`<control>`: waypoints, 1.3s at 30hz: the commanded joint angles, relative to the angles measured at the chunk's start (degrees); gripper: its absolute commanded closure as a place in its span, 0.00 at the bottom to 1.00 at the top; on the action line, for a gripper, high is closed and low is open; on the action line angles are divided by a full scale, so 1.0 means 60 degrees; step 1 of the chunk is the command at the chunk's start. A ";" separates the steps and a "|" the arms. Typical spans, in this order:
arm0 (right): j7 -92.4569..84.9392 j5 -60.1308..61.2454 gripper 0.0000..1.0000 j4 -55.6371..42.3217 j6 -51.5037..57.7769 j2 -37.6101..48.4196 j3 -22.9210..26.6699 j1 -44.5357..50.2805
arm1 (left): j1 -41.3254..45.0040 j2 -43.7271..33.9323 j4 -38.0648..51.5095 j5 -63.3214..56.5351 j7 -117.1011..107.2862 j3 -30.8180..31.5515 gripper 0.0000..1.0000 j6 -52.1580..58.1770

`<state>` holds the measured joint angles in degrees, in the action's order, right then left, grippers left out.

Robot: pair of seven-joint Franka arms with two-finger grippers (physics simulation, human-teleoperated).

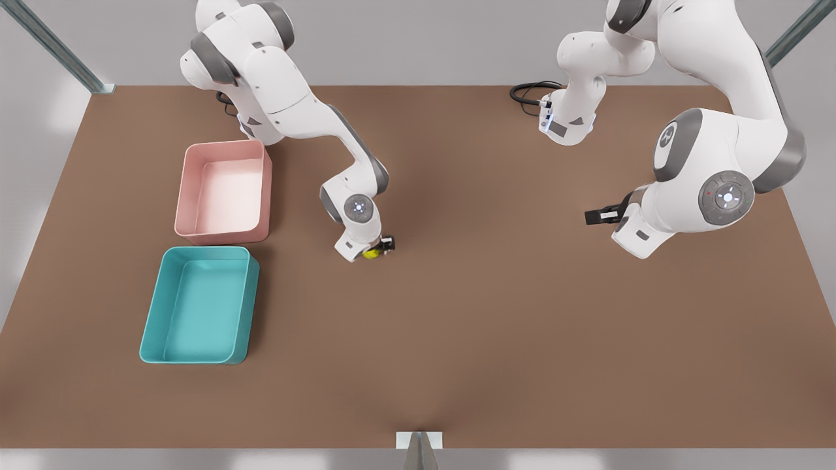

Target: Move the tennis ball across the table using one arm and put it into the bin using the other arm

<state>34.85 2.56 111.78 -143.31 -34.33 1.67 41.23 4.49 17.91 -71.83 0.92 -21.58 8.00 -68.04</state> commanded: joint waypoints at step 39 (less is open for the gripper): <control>-0.6982 0.1156 0.00 -0.2340 0.3918 0.1093 0.1465 -0.4982 | 0.0043 0.0003 0.0004 0.0008 -0.0168 0.0015 0.00 0.0206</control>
<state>5.57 7.00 98.29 -127.39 -27.81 10.60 10.74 4.75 18.01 -71.87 0.99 -22.50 8.07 -66.99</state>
